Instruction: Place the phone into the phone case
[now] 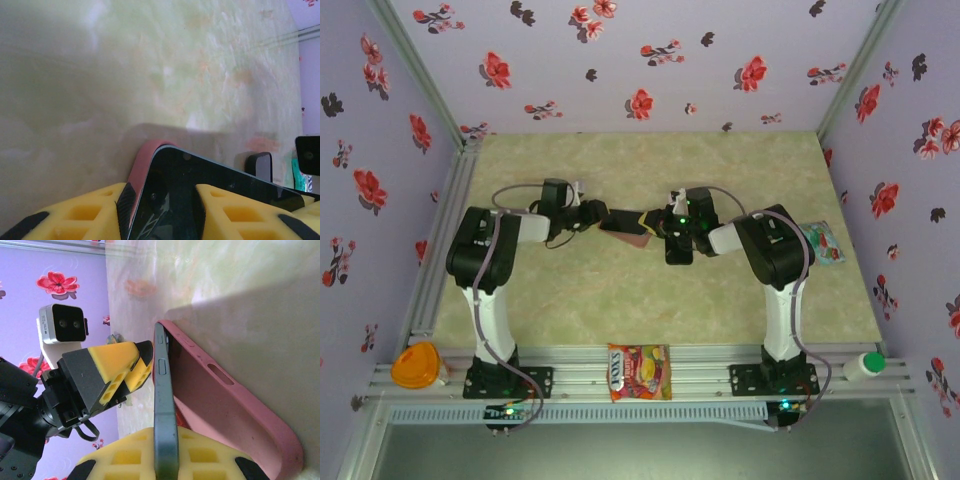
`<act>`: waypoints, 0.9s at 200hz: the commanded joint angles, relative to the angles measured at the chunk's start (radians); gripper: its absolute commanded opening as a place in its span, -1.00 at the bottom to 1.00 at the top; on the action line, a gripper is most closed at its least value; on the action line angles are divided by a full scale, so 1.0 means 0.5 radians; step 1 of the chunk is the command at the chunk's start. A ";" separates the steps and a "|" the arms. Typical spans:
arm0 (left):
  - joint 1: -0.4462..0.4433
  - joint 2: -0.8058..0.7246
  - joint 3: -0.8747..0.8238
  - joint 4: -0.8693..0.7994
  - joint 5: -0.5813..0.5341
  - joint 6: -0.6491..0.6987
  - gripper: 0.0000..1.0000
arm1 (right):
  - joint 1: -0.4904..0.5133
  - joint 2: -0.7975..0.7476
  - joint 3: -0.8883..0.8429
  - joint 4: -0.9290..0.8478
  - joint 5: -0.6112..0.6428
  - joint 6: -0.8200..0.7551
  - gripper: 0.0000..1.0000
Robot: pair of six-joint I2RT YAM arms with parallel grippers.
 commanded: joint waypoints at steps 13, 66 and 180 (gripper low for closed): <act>-0.083 -0.073 -0.133 -0.183 0.105 -0.075 -0.19 | 0.022 0.064 0.020 0.066 0.037 0.042 -1.00; -0.091 -0.172 -0.243 -0.170 0.099 -0.100 -0.19 | 0.022 0.046 -0.042 0.106 0.013 0.057 -1.00; -0.088 -0.199 -0.239 -0.192 0.093 -0.079 -0.19 | 0.033 0.005 -0.080 0.009 0.087 0.031 -0.98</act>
